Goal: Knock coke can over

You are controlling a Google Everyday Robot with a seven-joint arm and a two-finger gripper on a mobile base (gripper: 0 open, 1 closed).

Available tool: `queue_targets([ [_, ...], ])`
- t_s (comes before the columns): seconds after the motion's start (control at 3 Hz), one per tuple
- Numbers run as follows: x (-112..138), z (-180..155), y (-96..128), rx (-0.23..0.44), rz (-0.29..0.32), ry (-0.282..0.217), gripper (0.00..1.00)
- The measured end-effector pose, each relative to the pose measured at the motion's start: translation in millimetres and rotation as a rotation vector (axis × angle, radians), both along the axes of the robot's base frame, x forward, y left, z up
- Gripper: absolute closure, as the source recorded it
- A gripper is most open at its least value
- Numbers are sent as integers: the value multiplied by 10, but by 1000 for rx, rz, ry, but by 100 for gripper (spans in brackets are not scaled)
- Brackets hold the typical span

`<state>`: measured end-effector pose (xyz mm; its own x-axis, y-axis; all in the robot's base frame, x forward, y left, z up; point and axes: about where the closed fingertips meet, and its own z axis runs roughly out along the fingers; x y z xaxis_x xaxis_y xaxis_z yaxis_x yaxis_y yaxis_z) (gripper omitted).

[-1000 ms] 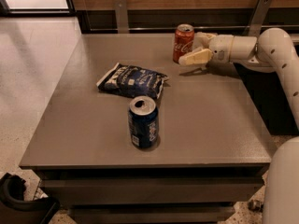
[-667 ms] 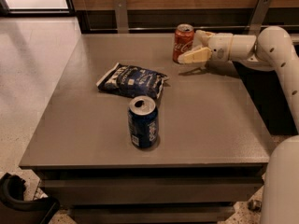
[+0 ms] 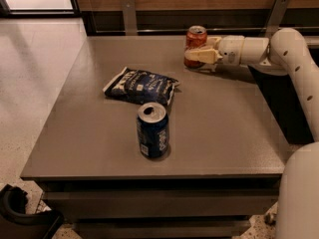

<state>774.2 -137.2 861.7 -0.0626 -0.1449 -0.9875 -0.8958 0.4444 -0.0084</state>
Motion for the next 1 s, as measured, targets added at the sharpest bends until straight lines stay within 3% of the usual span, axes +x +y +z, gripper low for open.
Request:
queue_targets([
  [0.33,4,-7,37,1,5,1,67],
  [0.67,10,-17,87,2,12,3,97],
  [1.0,11,-21,104,3,15,4,100],
])
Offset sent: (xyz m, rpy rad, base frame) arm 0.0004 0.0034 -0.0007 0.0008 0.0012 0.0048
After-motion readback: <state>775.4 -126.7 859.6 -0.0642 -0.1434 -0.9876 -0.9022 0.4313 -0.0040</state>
